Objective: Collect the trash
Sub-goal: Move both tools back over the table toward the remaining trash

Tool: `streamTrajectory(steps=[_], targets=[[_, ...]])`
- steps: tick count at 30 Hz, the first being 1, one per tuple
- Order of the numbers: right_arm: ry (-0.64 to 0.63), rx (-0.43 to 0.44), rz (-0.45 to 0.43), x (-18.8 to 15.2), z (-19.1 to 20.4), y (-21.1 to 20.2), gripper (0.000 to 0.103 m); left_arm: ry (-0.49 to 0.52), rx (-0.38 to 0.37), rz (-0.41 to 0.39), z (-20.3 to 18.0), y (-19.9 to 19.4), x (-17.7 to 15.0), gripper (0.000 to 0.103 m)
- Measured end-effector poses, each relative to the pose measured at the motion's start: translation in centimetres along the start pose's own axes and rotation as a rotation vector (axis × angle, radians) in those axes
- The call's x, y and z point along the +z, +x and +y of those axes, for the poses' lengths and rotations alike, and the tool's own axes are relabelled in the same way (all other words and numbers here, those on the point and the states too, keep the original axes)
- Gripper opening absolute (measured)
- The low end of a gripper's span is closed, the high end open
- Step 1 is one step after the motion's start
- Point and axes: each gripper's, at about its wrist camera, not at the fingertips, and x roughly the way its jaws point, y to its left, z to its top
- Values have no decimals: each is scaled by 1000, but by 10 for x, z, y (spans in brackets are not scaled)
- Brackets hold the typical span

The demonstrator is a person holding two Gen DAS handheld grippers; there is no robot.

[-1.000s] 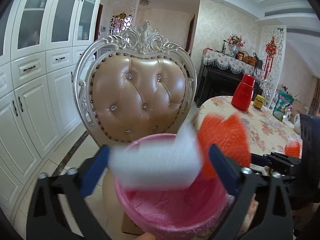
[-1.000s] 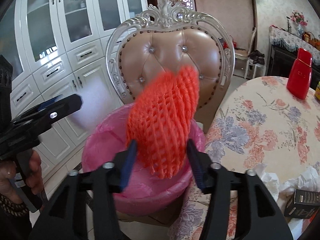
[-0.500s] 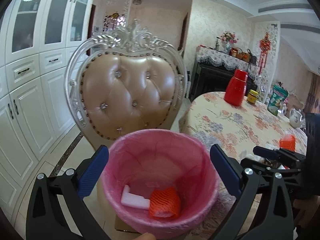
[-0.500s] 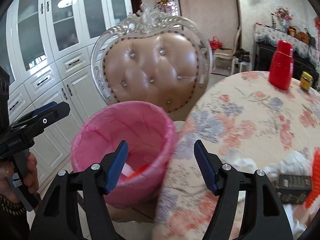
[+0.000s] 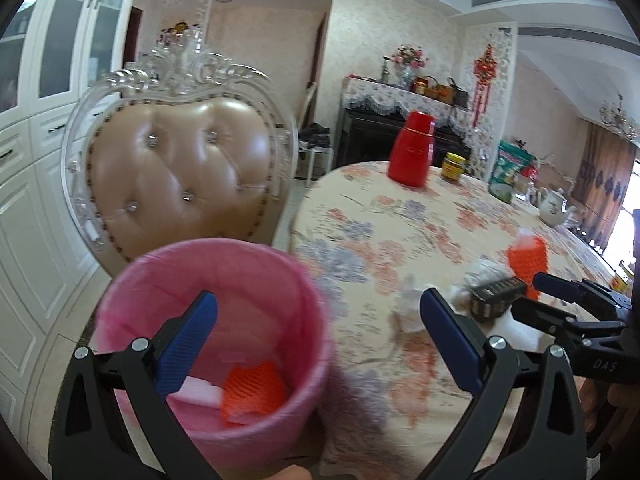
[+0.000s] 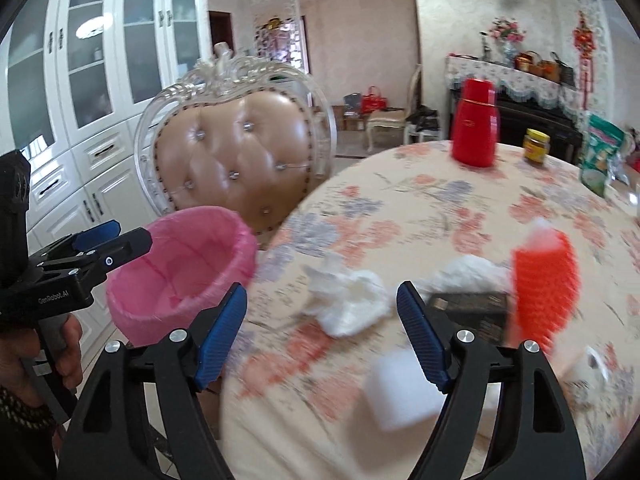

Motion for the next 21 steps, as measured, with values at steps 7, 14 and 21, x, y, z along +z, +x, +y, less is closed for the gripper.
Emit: streamTrajectory(steps=[7, 14, 21], targets=[[63, -82, 16, -23, -48, -24, 75, 50, -68, 26, -46, 14, -11, 98], [121, -145, 35, -45, -92, -45, 77, 120, -150, 48, -95, 27, -17, 98], [182, -195, 47, -64, -132, -63, 79, 160, -210, 88, -136, 43, -27, 98]])
